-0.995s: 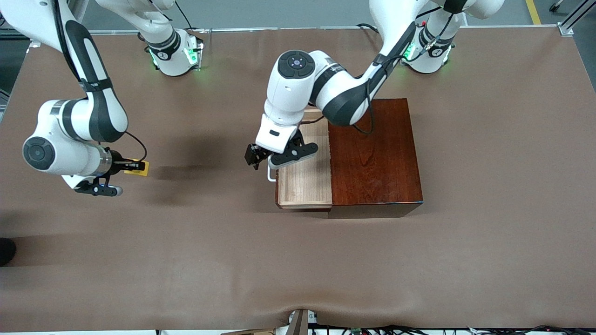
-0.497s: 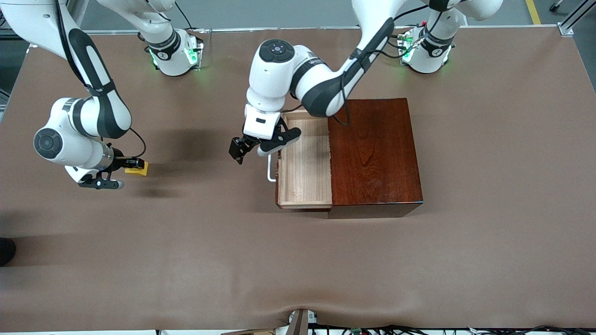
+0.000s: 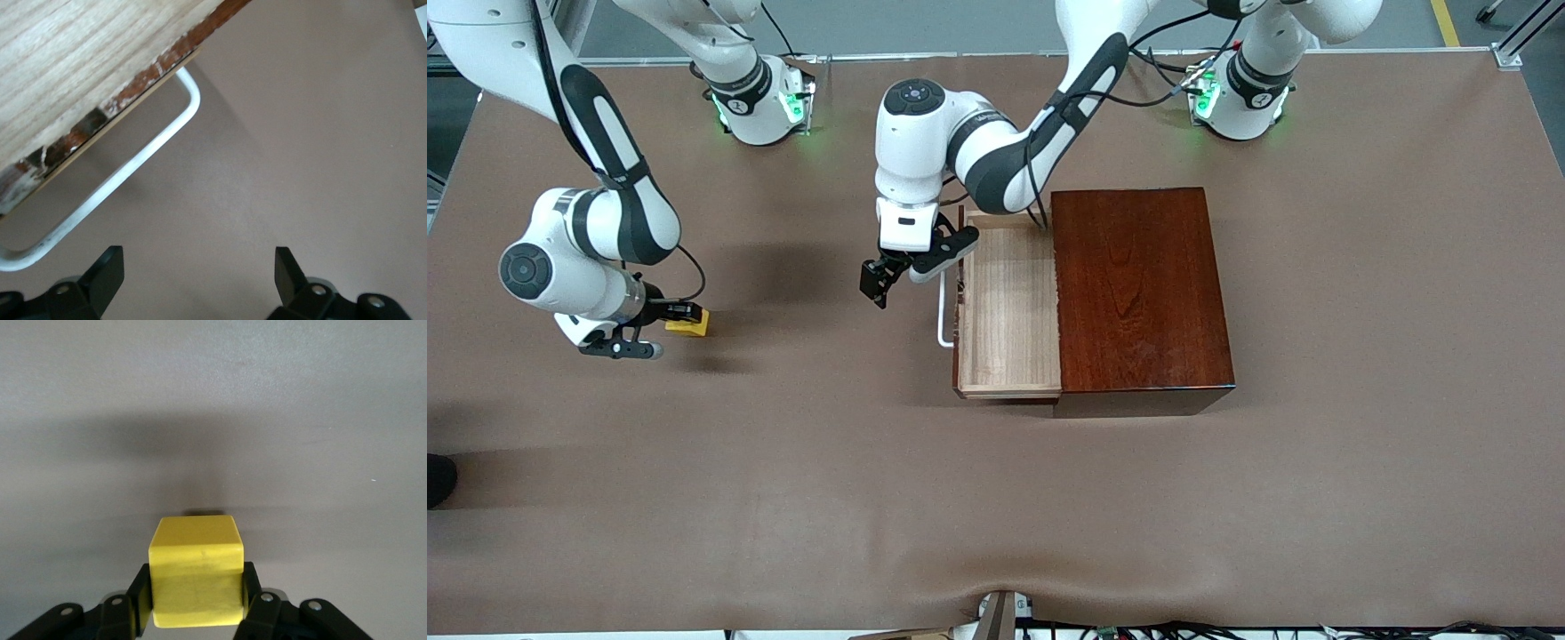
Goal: Open drawer, take yellow block, close drawer
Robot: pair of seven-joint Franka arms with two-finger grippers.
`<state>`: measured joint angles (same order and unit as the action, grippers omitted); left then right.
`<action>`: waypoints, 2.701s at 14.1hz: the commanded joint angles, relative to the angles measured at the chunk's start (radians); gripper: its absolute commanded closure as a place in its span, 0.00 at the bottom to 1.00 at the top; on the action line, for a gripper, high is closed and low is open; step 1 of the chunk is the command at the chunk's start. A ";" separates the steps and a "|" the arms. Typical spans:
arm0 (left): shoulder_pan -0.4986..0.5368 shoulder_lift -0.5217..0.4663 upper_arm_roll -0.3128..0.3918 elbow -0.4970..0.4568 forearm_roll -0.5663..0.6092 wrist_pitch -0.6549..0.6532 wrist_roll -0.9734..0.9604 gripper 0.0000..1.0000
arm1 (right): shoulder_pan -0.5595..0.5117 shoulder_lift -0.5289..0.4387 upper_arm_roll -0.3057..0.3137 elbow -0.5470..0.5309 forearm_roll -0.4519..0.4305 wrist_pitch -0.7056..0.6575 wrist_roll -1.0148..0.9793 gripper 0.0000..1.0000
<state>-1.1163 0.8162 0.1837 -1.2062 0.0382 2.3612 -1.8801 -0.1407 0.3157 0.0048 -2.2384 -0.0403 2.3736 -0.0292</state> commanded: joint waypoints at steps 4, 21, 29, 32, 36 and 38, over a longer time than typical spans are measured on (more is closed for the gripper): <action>-0.043 0.018 0.039 0.017 0.006 -0.003 -0.108 0.00 | -0.031 0.022 0.018 -0.009 -0.016 0.029 -0.002 0.24; -0.022 0.050 0.036 0.004 0.117 -0.071 -0.149 0.00 | 0.001 -0.003 0.030 0.653 0.008 -0.781 0.009 0.00; -0.008 0.037 0.033 0.001 0.112 -0.261 -0.125 0.00 | 0.059 -0.004 0.026 0.870 -0.012 -0.859 0.002 0.00; 0.010 0.026 0.030 0.001 0.111 -0.315 -0.096 0.00 | 0.058 -0.021 0.024 0.928 -0.009 -0.898 -0.003 0.00; 0.016 0.023 0.029 0.001 0.086 -0.391 -0.085 0.00 | 0.079 -0.125 0.024 0.979 0.005 -0.924 -0.002 0.00; 0.016 0.023 0.031 0.001 0.085 -0.430 -0.086 0.00 | 0.085 -0.145 0.018 0.979 0.031 -0.927 0.002 0.00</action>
<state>-1.1076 0.8656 0.2090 -1.1639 0.1270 2.0288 -2.0008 -0.0684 0.2155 0.0319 -1.2467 -0.0308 1.4600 -0.0288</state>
